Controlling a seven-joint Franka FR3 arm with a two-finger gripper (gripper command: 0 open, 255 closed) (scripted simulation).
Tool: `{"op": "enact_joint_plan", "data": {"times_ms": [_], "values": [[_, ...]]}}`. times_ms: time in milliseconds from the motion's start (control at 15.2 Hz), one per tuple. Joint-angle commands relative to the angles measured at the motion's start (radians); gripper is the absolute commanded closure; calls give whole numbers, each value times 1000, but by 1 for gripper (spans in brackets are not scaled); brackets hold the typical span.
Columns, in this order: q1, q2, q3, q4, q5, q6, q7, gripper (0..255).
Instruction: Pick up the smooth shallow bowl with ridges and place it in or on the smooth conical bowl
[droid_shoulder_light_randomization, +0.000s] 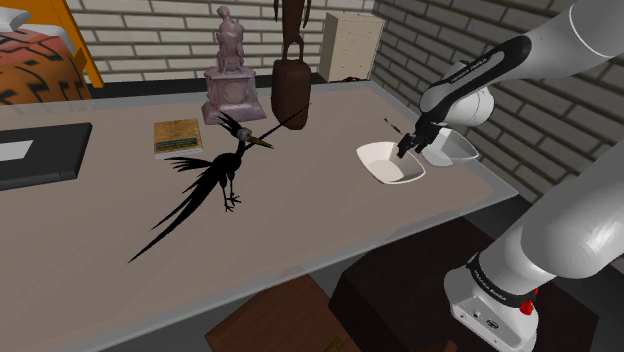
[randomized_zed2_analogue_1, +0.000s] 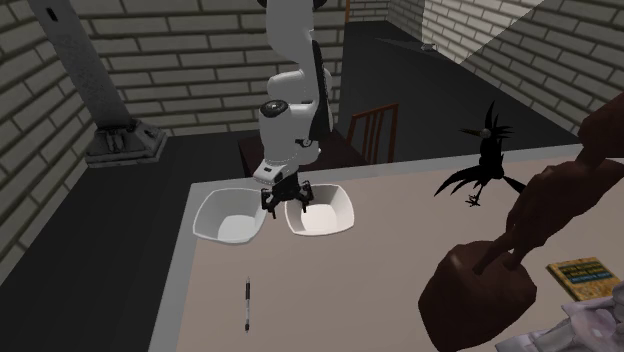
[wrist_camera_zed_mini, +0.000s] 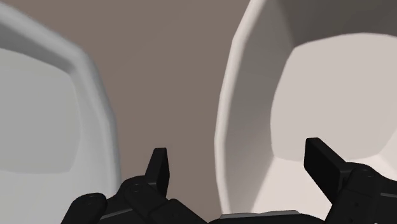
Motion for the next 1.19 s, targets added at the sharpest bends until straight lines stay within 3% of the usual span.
{"op": "enact_joint_plan", "data": {"times_ms": [0, 264, 330, 924, 1122], "values": [[1, 5, -1, 1, 5, 3, -5, 0], [1, 5, -1, 1, 5, 3, -5, 0], [1, 5, -1, 1, 6, 3, -5, 255], [1, 5, -1, 1, 5, 3, -5, 255], [-10, -41, 3, 7, -46, -42, 35, 255]]}}
